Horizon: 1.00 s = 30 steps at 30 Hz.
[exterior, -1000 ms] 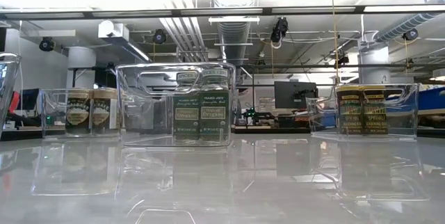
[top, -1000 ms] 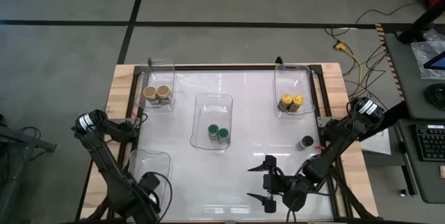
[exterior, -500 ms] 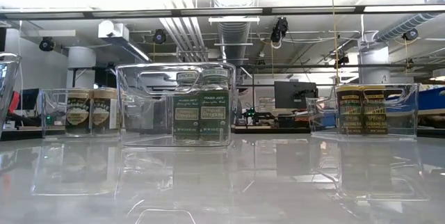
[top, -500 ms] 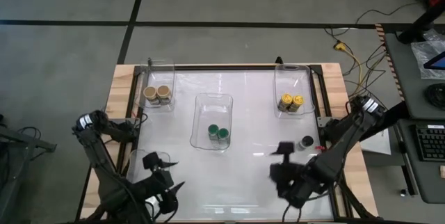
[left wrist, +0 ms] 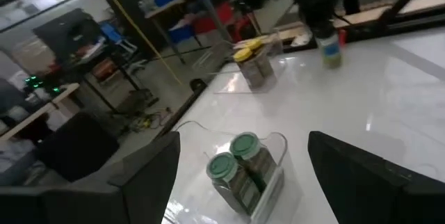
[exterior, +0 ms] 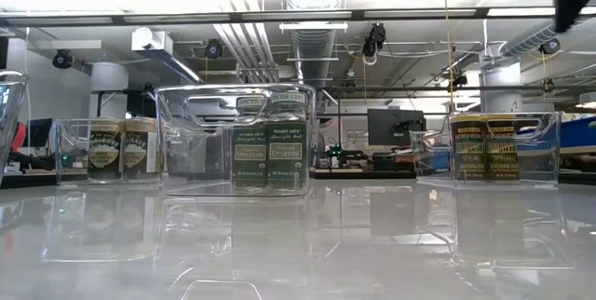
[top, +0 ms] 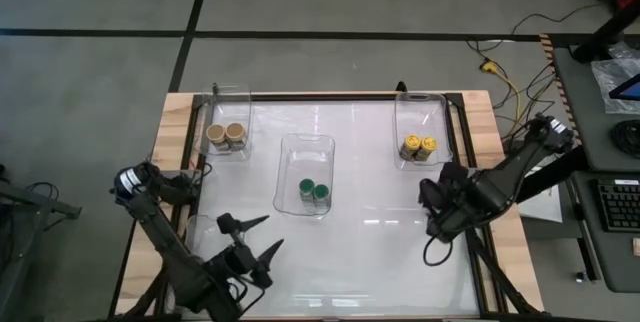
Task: Sort spices by type
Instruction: Put the black seasoning bottle into the bottom left transparent bin
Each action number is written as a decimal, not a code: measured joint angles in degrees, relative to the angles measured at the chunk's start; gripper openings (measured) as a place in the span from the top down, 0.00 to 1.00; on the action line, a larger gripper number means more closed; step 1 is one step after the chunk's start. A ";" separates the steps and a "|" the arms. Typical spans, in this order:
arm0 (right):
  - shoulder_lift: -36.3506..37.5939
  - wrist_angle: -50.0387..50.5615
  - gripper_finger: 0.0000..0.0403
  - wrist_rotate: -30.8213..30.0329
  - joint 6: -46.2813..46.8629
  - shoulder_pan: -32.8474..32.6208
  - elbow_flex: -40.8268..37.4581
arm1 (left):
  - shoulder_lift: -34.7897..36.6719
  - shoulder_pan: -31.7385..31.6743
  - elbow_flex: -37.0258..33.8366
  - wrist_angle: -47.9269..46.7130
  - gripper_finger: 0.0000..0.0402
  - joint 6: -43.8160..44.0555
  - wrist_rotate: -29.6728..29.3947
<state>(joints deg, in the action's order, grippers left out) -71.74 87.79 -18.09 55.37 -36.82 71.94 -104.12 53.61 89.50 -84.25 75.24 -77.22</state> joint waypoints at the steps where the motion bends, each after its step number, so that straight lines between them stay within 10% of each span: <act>1: 1.29 -0.96 0.06 1.13 -0.27 0.11 -1.66 | -0.17 -0.57 -0.66 0.22 0.25 0.80 -0.56; 16: 10.76 -4.64 0.06 15.18 23.20 8.74 -19.13 | -3.61 -8.36 -3.39 2.17 0.25 4.36 -0.76; 30: 8.77 -11.51 0.06 20.69 24.68 13.88 -23.08 | -4.58 -10.56 -3.77 2.43 0.25 4.35 4.73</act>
<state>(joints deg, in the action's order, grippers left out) -62.97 76.28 2.61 80.05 -22.94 48.85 -108.71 43.05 85.73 -81.82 79.59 -72.49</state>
